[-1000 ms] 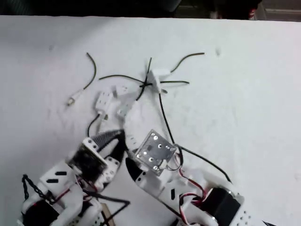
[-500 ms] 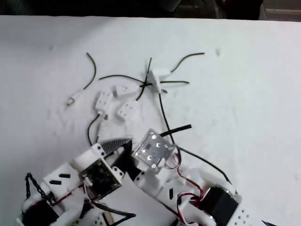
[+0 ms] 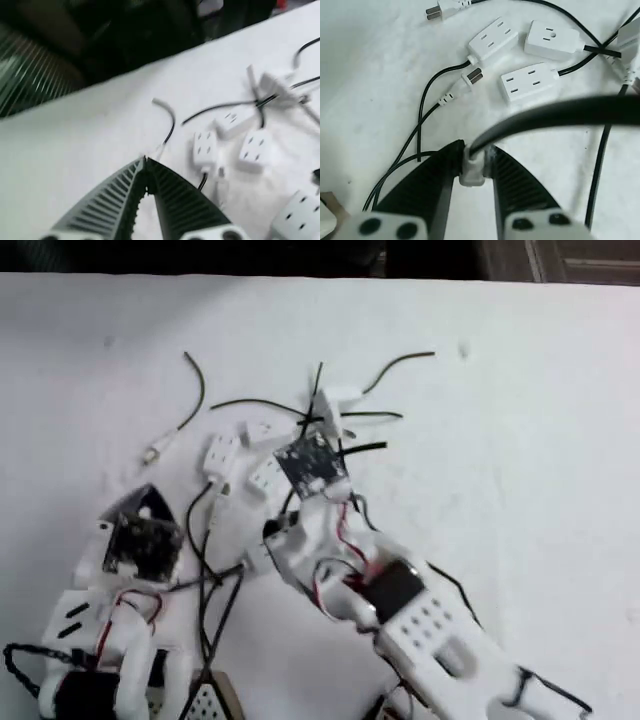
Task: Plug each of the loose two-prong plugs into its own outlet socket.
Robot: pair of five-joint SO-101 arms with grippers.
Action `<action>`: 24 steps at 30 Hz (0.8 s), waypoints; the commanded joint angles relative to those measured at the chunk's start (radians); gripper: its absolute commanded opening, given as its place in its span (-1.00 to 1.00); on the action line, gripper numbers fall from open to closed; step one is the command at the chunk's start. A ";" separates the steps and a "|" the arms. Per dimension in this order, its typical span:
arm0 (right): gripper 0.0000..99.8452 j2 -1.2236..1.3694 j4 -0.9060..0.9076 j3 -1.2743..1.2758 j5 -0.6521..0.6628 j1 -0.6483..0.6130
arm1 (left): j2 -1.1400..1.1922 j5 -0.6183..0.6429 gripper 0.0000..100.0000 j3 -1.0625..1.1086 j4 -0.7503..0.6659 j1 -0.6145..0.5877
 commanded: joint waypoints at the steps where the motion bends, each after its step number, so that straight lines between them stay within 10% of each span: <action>1: -0.97 0.111 -0.110 -0.005 -0.011 0.016 | 0.002 -0.006 -0.96 0.110 -0.031 -0.116; 24: -0.97 0.390 -0.361 0.097 0.035 0.073 | 0.002 0.057 -0.96 0.281 -0.150 -0.185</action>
